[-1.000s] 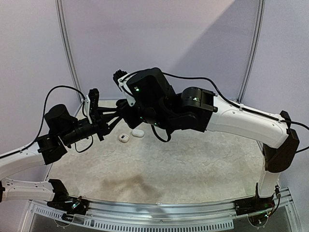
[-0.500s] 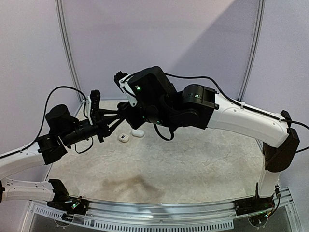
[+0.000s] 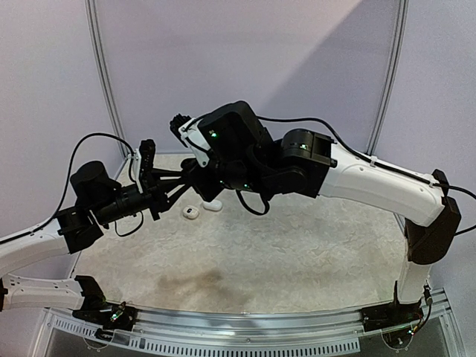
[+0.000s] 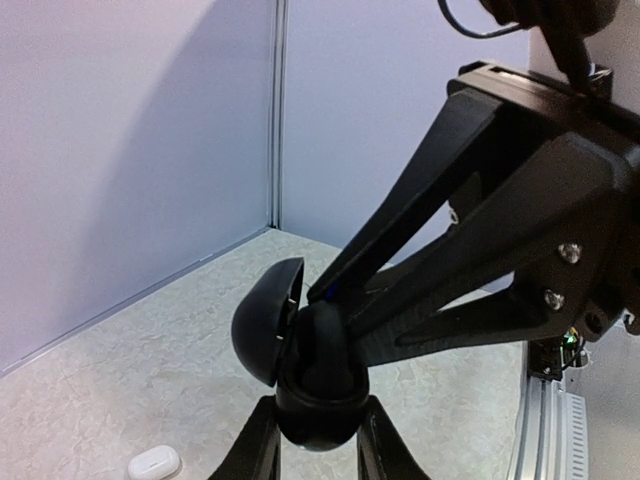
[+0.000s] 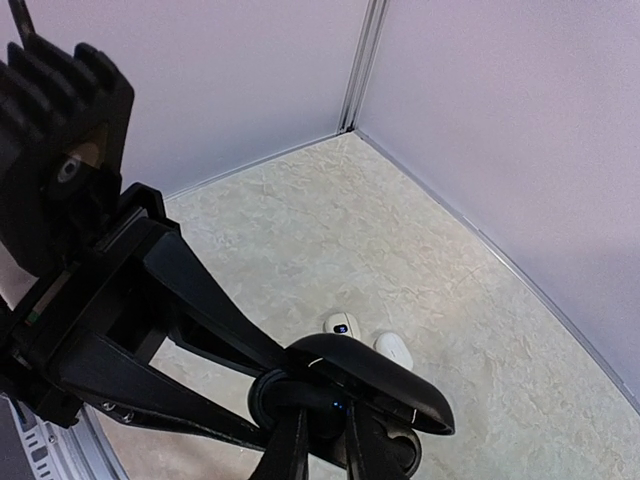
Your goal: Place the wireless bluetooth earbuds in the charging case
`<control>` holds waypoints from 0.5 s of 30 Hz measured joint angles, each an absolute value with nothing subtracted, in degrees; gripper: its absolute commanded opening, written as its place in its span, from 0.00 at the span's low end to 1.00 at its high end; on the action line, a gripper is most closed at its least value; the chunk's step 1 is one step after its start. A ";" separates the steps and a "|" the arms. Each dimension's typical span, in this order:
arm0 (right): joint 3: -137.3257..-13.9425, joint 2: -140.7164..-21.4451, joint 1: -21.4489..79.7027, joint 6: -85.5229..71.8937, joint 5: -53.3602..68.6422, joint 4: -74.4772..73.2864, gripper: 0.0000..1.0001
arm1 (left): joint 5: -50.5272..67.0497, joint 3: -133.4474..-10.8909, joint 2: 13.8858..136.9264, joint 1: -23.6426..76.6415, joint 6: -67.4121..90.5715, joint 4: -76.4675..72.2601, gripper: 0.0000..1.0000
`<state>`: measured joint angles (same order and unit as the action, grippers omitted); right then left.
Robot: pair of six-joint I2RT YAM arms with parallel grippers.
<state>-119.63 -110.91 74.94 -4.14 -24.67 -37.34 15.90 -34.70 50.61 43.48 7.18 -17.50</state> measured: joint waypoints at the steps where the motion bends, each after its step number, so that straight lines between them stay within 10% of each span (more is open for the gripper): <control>1: -119.63 -110.91 74.94 -4.16 -24.62 -37.21 0.09 | 15.88 -34.70 50.59 43.48 7.14 -17.50 0.00; 15: -112.38 -105.08 74.98 -8.95 -24.25 -30.81 0.01 | 12.12 -34.74 48.66 43.55 5.61 -16.58 0.00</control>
